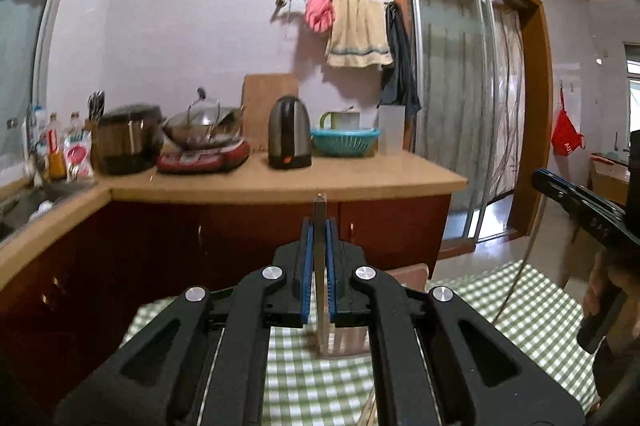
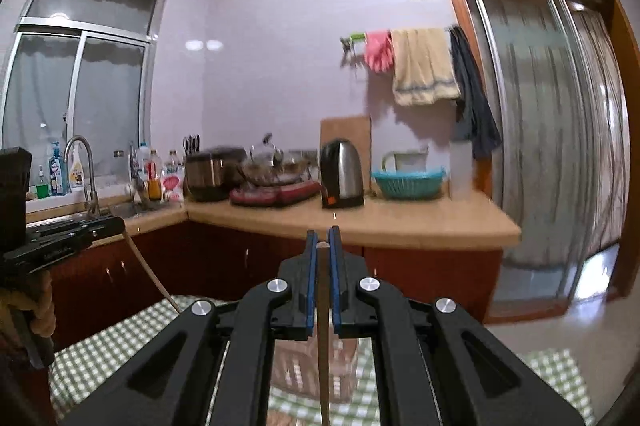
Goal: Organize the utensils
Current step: 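Carry both chopsticks over the beige caddy and drop them in, then return both grippers to the chopsticks and close each on one chopstick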
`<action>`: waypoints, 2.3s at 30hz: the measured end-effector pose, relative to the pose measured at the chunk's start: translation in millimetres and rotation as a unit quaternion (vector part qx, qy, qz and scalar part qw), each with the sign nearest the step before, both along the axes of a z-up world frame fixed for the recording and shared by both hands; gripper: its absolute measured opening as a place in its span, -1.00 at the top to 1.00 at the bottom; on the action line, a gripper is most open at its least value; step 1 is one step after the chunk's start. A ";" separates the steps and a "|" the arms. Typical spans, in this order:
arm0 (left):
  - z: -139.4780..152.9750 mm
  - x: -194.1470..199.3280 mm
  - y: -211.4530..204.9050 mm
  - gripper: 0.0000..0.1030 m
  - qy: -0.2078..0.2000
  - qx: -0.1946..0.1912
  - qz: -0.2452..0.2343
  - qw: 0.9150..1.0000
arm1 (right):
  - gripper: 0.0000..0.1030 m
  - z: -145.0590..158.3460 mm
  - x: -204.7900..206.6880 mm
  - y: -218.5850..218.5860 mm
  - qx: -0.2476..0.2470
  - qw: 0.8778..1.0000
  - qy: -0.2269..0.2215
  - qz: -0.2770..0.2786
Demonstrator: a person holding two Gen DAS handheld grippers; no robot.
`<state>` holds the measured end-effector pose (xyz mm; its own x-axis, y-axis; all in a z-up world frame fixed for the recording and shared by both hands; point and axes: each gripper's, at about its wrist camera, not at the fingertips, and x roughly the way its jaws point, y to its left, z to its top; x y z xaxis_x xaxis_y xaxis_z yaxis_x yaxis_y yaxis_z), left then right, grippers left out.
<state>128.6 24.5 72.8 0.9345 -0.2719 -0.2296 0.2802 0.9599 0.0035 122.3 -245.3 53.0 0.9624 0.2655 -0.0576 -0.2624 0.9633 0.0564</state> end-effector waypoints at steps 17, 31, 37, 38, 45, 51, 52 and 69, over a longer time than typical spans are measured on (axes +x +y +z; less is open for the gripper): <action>-17.2 92.2 -26.1 0.87 0.038 0.010 -0.019 0.999 | 0.88 -37.8 124.2 6.9 0.031 0.999 0.016 0.000; -64.0 130.6 -32.7 0.36 0.063 0.015 -0.003 0.998 | 0.02 -76.4 149.6 6.2 0.028 0.996 0.079 -0.012; -62.3 130.8 -32.1 -0.17 0.054 0.017 -0.002 0.998 | -0.31 -67.9 137.1 2.6 0.027 0.997 0.065 -0.017; -61.3 129.6 -29.9 -0.21 0.054 0.012 -0.002 0.998 | -0.33 -66.2 133.5 2.2 0.026 0.997 0.064 -0.018; -54.1 109.9 -16.9 -0.53 0.042 -0.005 0.012 0.999 | -0.39 -58.4 100.6 -4.3 0.026 0.997 0.060 -0.028; -63.0 65.3 -2.5 -0.55 0.039 -0.005 0.025 0.999 | -0.39 -78.6 43.2 -7.7 0.010 0.996 0.080 -0.039; -67.3 57.3 -0.3 -0.55 0.042 -0.005 0.027 0.999 | -0.39 -83.1 36.4 -7.9 0.006 0.995 0.085 -0.043; -192.3 -48.4 20.8 -0.32 0.159 0.029 0.059 0.985 | 0.22 -225.3 -81.6 -8.0 -0.023 0.969 0.243 -0.038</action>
